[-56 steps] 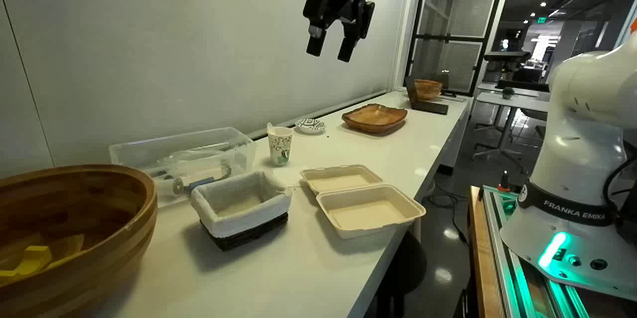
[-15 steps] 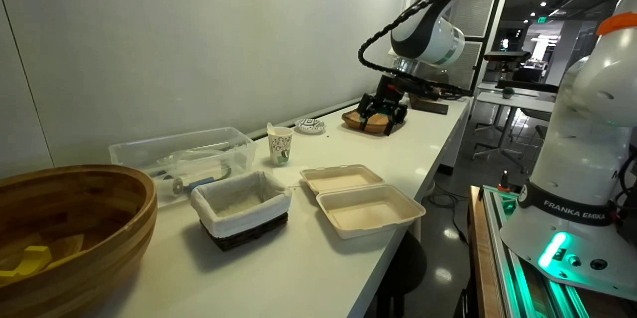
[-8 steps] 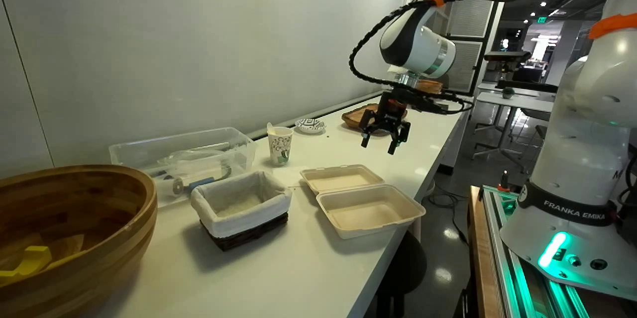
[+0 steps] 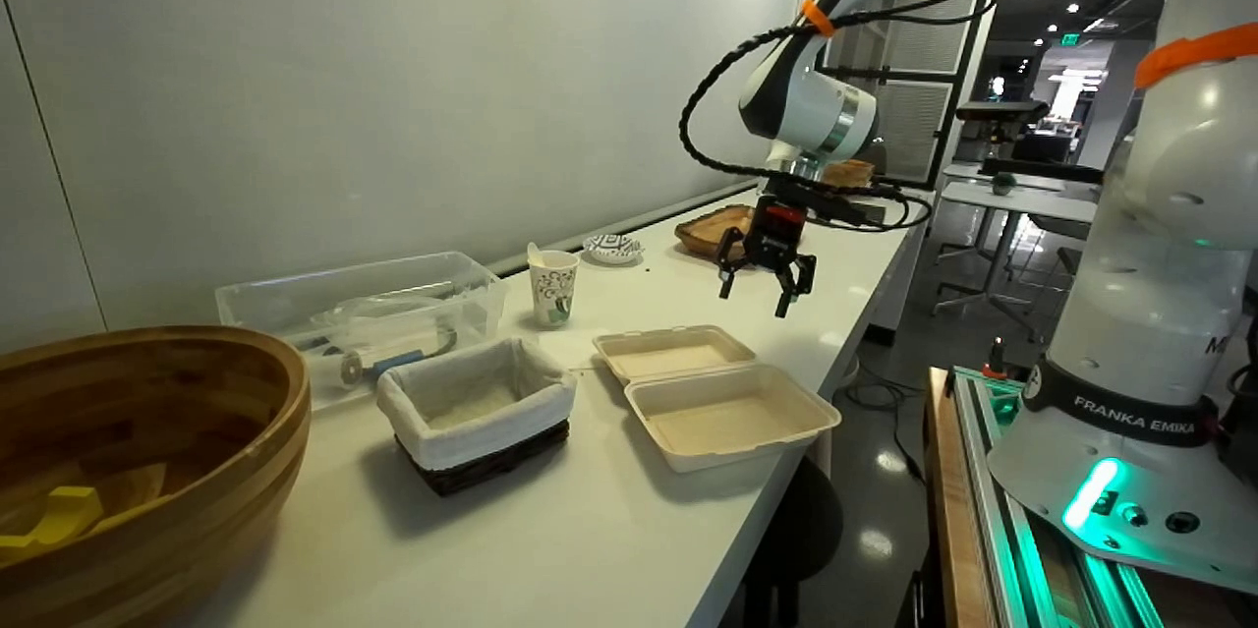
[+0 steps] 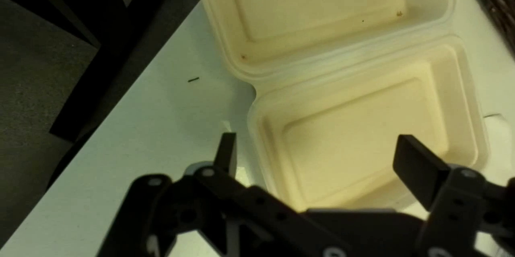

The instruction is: Close the take-away food packet

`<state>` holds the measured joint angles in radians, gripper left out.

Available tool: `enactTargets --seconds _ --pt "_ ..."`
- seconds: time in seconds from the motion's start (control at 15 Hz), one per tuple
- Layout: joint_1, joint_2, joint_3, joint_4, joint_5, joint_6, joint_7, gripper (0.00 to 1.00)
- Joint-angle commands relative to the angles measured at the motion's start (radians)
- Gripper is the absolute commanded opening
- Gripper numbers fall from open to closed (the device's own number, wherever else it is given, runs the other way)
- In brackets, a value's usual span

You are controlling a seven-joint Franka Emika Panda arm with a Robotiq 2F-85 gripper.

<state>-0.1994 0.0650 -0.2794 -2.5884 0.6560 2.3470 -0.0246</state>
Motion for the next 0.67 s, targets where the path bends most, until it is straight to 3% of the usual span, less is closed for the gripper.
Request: enactTargets --seconds 0.0,0.2,0.47,0.6 --pt "-0.015 -0.008 0.025 -0.008 -0.001 -0.029 0.004 1.00" --pt "-0.035 0.023 0.017 0.063 -0.050 -0.215 -0.026 1.00" --pt "-0.092 0.111 -0.014 0.237 -0.129 -0.546 -0.116 1.00" --pt "-0.124 0.177 -0.024 0.329 -0.158 -0.657 -0.156 1.00"
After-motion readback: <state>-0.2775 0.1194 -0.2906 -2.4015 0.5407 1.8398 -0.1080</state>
